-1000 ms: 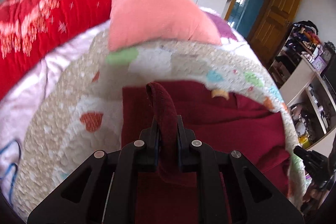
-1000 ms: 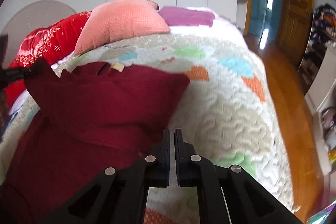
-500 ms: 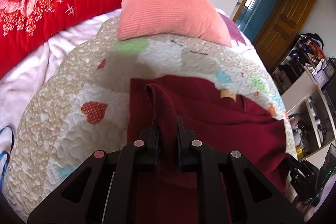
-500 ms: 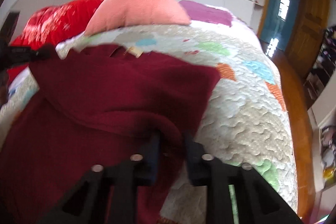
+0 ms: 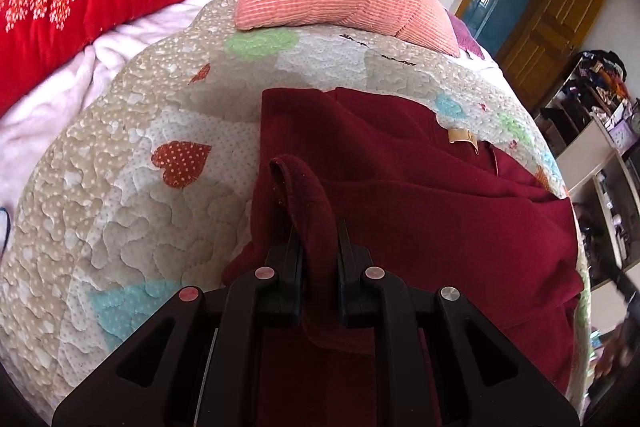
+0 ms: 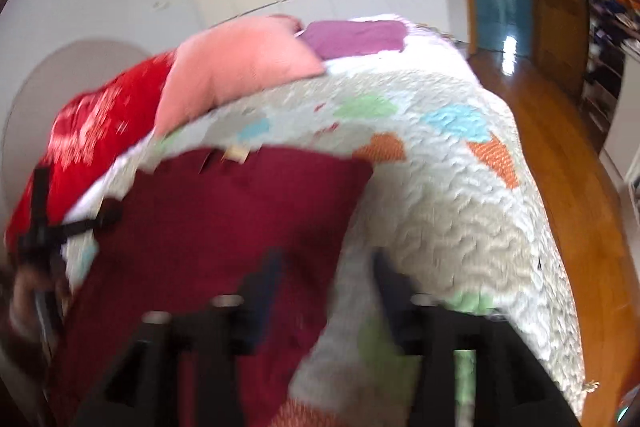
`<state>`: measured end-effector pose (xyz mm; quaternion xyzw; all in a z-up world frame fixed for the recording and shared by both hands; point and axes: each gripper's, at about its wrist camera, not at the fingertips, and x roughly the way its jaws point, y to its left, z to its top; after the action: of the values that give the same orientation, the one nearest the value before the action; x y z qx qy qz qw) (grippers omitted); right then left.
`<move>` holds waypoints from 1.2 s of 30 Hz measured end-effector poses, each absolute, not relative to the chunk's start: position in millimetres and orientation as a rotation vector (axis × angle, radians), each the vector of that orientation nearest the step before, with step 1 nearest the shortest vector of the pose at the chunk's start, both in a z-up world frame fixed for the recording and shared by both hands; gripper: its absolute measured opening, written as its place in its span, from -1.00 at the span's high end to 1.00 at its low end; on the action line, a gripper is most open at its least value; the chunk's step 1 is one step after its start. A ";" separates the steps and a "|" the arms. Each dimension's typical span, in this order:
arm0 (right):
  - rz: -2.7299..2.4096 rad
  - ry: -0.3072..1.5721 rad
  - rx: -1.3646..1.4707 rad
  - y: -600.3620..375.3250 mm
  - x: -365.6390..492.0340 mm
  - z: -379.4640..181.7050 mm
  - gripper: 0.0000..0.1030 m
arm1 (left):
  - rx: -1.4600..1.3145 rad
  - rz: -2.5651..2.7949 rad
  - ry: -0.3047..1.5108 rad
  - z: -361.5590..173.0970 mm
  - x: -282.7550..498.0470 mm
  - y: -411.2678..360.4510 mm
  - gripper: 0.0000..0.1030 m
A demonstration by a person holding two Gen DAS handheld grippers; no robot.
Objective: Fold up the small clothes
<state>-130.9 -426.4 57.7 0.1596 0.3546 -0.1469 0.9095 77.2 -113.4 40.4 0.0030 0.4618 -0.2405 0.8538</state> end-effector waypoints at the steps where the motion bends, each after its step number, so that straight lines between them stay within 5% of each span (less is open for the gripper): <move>1: -0.302 0.749 0.340 -430.1 -113.5 52.6 -0.29 | 0.019 -0.505 0.965 41.9 76.5 -115.4 0.78; 4: -0.283 0.837 0.358 -436.4 -76.1 30.0 -0.22 | 0.036 -0.505 0.951 46.3 75.5 -120.1 0.78; 5: -0.288 0.861 0.359 -438.3 -68.0 24.4 -0.02 | 0.032 -0.507 0.949 47.1 76.5 -121.1 0.78; 7: -0.322 0.852 0.348 -446.3 -65.4 24.9 0.69 | 0.023 -0.514 0.938 51.2 79.4 -123.3 0.78; 13: -0.479 0.732 0.284 -459.2 -87.1 37.1 0.97 | 0.084 -0.491 0.888 49.3 78.8 -131.1 0.77; 24: -0.239 0.772 0.361 -412.1 -121.9 51.2 0.96 | 0.008 -0.481 0.945 35.1 85.1 -116.6 0.69; 29: -0.239 0.953 0.269 -385.4 -117.5 14.8 0.96 | 0.032 -0.467 0.940 35.3 73.0 -118.5 0.66; 36: -0.237 0.908 0.347 -382.4 -153.8 29.1 0.96 | 0.023 -0.473 0.940 41.9 66.8 -108.7 0.58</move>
<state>-153.8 -382.4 29.1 0.1665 0.4351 -0.1138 0.8775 66.8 -108.7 41.9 0.0111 0.4484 -0.2259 0.8648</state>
